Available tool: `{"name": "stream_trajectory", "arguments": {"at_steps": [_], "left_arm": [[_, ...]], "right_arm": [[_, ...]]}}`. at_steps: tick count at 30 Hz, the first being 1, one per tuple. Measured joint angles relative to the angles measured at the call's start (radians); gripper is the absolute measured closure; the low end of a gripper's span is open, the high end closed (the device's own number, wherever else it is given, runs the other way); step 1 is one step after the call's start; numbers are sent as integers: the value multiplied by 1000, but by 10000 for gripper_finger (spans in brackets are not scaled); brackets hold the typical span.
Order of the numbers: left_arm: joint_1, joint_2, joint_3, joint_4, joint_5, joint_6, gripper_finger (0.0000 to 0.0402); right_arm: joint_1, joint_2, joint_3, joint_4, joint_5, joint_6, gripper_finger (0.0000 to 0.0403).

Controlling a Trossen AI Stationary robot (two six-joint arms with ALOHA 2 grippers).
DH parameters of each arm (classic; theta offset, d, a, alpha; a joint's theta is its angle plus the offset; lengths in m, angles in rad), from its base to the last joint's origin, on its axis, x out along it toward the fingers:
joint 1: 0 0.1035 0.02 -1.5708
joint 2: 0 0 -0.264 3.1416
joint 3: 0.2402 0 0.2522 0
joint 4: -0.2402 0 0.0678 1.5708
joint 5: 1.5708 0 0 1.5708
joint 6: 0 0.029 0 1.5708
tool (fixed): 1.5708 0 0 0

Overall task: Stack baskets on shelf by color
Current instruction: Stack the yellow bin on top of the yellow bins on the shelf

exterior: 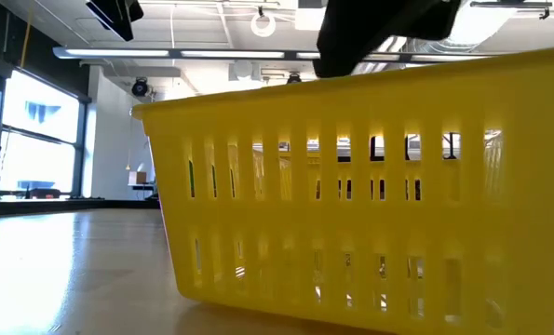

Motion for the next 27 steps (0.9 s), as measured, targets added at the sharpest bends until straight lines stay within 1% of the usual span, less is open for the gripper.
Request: {"name": "stream_trajectory", "arguments": {"at_steps": [12,16,20,23,25,27], "left_arm": [[0,0,0,-20,0,0,241],[0,1,0,-27,0,0,241],[0,1,0,-37,0,0,241],[0,1,0,-37,-1,0,241],[0,0,0,-37,-4,0,241],[0,1,0,-37,-9,0,241]], "right_arm": [[0,44,0,4,-4,22,231],[0,75,0,4,-55,32,231],[0,96,0,-17,-84,96,235],[0,100,0,-29,-92,137,260],[0,101,0,-33,-99,144,292],[0,101,0,-32,-105,144,334]]}}
